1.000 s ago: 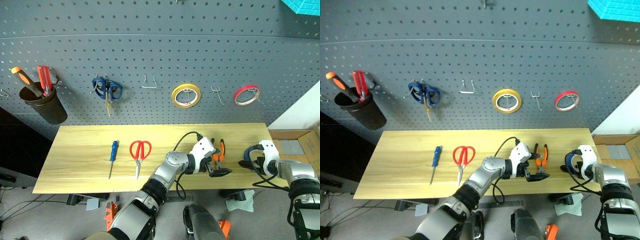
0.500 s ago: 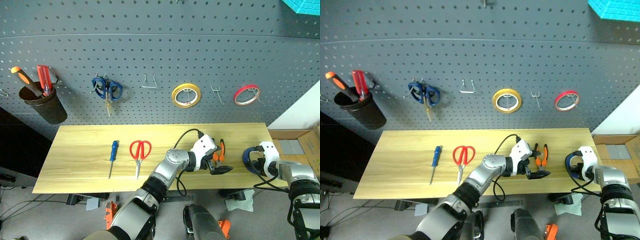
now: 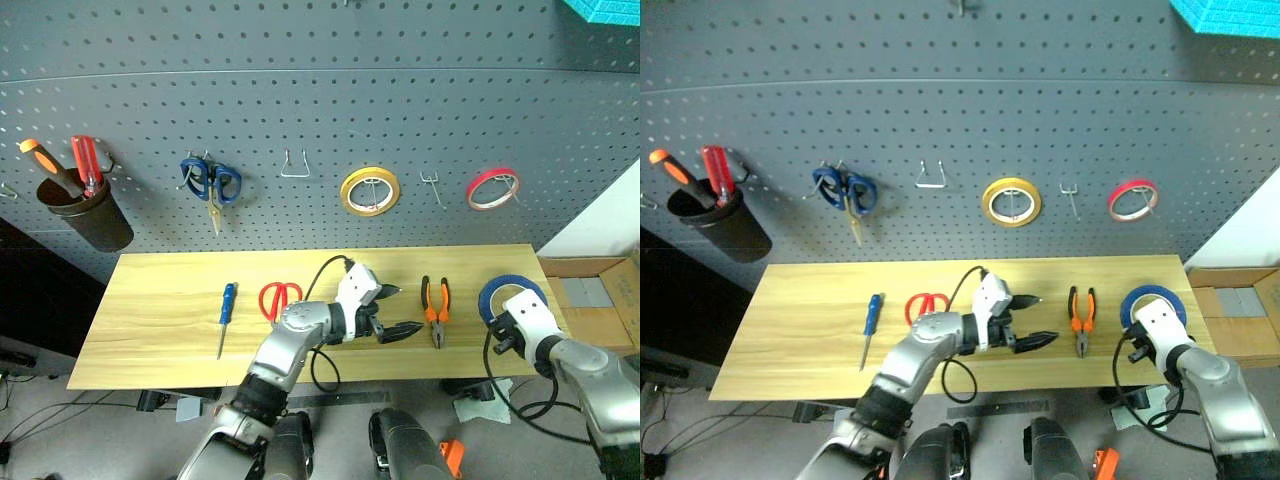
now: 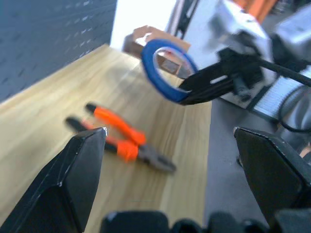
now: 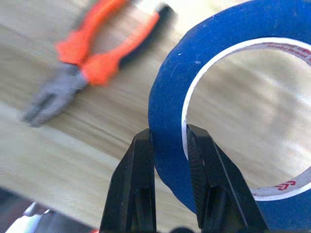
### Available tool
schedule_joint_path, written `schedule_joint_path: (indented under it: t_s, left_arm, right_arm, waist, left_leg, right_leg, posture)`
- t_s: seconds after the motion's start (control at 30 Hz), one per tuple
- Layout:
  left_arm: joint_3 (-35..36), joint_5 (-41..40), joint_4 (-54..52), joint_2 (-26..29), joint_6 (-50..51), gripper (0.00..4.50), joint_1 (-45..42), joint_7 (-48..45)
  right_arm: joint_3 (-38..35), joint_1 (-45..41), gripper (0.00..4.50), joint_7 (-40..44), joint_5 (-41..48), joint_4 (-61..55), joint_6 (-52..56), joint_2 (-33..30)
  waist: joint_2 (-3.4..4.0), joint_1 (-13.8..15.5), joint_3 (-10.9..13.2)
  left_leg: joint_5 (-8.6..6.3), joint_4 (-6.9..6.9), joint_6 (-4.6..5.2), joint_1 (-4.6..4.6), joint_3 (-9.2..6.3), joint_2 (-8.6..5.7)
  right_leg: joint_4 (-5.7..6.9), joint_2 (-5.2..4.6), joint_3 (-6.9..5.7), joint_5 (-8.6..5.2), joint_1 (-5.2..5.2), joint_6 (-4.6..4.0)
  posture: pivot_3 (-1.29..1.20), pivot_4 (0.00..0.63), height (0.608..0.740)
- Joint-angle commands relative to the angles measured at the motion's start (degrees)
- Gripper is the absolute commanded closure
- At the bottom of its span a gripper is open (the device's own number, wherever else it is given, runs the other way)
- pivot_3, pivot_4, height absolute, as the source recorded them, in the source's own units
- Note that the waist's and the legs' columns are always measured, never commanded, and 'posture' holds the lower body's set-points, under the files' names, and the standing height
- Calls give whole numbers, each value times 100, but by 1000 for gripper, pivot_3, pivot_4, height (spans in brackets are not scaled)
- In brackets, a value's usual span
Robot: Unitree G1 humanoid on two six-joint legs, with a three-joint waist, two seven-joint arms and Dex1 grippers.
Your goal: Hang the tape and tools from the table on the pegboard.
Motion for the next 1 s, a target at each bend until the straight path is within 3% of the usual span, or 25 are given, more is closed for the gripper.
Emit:
schedule_joint_path:
  t_s: [0.03, 0.23, 0.47, 0.63, 1.0]
  left_arm:
    - [302, -633, -1326, 181, 912, 0, 183, 208]
    - [681, -1056, -2481, 881, 1649, 0, 863, 454]
    - [1346, -1404, -3252, 1508, 1964, 0, 1756, 877]
    - [1343, -1361, -3056, 1514, 1796, 0, 1626, 1068]
    - [1325, -1581, -3075, 1287, 1966, 0, 1202, 1433]
  right_arm:
    - [386, 316, 4126, -480, -705, -802, -628, 13]
    - [1094, 218, 4126, -984, -1801, -629, -1837, -127]
    - [1446, -805, 4126, -1412, -2654, 76, -3228, -220]
    - [1602, -1446, 4126, -1347, -2686, 794, -3732, -65]
    - [1687, -2651, 4126, -1094, -2575, 2457, -4955, -146]
  waist:
    - [1, -6, -27]
    - [-25, -67, -259]
    - [-71, -63, -435]
    - [-124, 44, -529]
    - [-128, 49, -563]
  left_leg:
    - [0, 10, 0, -4, 0, -1]
    - [-4, 46, 7, -8, 1, 1]
    - [-7, 66, 41, 4, -5, 7]
    - [-7, 71, 47, 4, -3, 4]
    - [-6, 71, 55, 2, 3, 7]
  right_leg:
    - [0, -2, 1, 2, 0, 3]
    - [2, 0, 4, 9, 7, 11]
    - [10, 8, 5, 35, 17, -11]
    - [8, 8, 5, 37, 22, -15]
    - [10, 10, 9, 59, 20, -49]
  posture:
    - [-14, 140, 740]
    - [-4, 101, 740]
    - [34, 66, 740]
    - [57, 59, 740]
    - [72, 65, 740]
